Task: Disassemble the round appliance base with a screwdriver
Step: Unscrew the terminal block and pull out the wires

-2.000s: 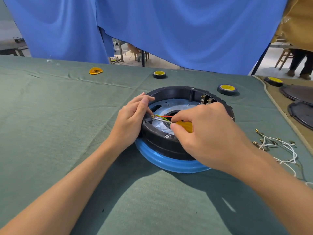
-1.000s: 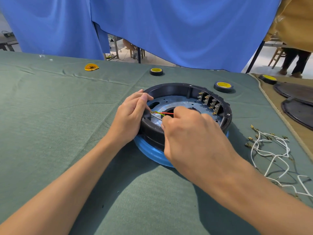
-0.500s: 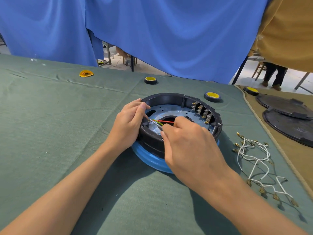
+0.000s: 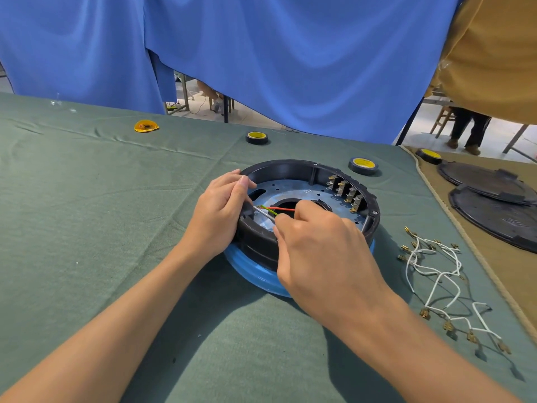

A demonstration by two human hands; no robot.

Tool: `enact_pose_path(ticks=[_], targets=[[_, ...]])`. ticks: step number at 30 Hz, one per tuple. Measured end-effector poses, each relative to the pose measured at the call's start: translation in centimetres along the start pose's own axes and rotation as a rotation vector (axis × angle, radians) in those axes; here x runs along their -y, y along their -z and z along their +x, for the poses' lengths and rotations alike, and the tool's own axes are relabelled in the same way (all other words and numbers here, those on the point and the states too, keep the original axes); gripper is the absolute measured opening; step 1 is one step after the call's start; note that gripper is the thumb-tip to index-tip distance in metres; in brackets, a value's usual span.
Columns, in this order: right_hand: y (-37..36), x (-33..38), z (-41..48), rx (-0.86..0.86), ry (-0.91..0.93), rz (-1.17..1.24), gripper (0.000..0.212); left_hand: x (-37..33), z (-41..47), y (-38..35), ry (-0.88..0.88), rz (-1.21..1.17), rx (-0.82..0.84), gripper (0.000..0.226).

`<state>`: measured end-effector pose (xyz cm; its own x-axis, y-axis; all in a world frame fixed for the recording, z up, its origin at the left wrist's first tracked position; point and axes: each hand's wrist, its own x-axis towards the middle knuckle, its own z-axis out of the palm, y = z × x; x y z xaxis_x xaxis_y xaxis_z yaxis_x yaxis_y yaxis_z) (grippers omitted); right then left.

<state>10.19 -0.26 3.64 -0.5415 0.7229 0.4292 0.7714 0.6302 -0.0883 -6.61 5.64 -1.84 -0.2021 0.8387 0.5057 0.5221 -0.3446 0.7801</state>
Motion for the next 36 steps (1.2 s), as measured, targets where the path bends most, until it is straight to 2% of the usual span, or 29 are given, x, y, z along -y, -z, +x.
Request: enact_pose_path(ticks=[15,36], targets=[[0.3,-1.1,0.3,-0.036,0.023,0.078,0.025,0.0,-0.1,0.0,-0.016,0.003,-0.019,0.049],[0.2,0.2,0.3,0.004,0.016,-0.016,0.027,-0.2,-0.1,0.0,0.004,0.025,-0.001,0.048]])
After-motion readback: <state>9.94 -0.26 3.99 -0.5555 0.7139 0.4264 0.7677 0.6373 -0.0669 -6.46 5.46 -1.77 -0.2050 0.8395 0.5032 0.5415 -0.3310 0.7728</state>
